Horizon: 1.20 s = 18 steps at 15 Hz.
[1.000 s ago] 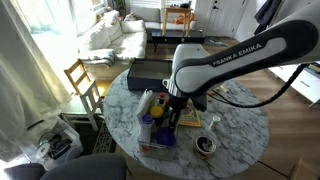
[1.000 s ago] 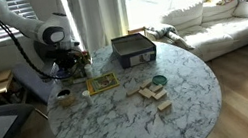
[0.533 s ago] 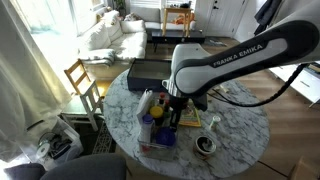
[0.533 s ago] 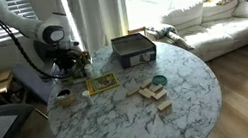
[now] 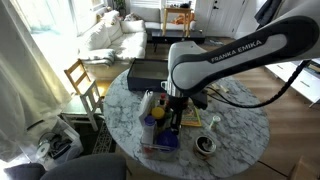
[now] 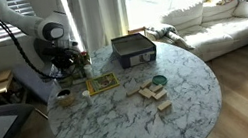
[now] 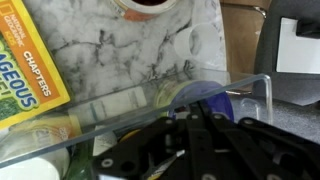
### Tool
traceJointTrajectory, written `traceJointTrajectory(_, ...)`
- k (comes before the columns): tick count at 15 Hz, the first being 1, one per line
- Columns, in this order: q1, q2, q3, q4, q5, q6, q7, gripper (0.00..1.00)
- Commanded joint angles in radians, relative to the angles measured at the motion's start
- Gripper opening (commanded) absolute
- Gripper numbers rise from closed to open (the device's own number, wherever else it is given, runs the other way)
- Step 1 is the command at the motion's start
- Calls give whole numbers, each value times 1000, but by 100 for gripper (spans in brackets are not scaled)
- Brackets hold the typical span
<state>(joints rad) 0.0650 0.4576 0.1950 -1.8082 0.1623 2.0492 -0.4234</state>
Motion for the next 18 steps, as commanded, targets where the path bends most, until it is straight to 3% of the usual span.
traceJointTrajectory(1, 18, 34, -21, 32, -41, -77, 76, 1)
traceJointTrajectory(5, 31, 56, -31, 52, -66, -83, 140, 1)
traceJointTrajectory(6, 35, 57, -34, 54, -73, -72, 156, 28)
traceJointTrajectory(8, 39, 54, -35, 55, -77, -54, 174, 34)
traceJointTrajectory(16, 5, -16, -19, 42, -34, -70, 109, 94)
traceJointTrajectory(18, -24, -73, -8, 16, 7, -84, 57, 100)
